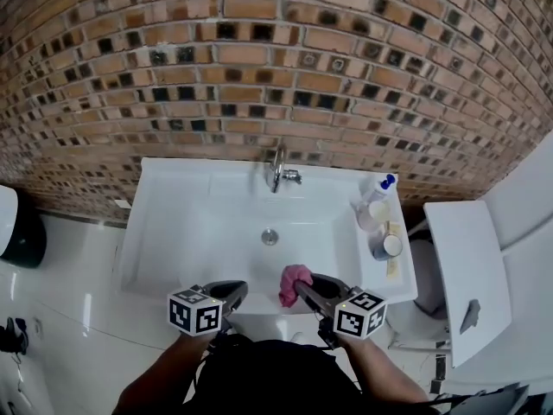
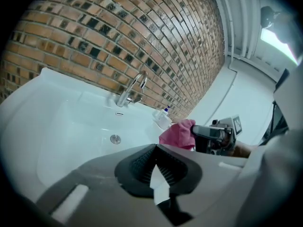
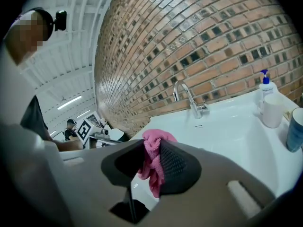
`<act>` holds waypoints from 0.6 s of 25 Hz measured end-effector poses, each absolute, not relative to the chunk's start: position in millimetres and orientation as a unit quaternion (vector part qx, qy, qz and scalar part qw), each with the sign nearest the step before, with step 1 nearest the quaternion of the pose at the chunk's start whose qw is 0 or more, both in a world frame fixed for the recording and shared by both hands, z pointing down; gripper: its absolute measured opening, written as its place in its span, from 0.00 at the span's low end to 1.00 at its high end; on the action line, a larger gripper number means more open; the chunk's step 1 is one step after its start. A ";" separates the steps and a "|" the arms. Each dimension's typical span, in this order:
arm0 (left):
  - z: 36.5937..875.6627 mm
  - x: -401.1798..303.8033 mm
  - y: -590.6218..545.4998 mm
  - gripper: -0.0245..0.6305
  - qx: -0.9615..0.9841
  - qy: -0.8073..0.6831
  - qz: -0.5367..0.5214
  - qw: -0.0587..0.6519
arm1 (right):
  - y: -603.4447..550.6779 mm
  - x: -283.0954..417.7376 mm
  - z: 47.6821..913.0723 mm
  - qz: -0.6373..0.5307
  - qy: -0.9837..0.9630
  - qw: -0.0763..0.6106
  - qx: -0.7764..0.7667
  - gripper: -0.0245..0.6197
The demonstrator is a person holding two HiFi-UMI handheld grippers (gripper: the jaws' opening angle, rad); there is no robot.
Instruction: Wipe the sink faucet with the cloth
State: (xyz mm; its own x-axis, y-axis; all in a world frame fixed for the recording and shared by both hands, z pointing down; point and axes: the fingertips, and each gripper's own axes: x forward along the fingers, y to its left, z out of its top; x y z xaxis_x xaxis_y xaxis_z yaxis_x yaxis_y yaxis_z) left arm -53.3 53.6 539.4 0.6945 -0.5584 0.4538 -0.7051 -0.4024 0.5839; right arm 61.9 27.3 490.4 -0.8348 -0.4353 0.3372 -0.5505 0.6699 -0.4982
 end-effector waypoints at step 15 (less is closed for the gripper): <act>545.6 -35.2 48.9 0.05 0.830 -0.379 0.159 0.377 | 40.4 77.6 506.1 0.321 -0.901 0.084 0.280 0.18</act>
State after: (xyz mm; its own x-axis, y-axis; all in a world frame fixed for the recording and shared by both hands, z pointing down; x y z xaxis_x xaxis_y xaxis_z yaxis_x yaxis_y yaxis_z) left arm -35.2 48.9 545.6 0.6618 -0.5094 0.5500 -0.7494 -0.4285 0.5048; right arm 77.6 40.4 506.1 -0.8290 -0.4508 0.3309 -0.5585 0.6375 -0.5307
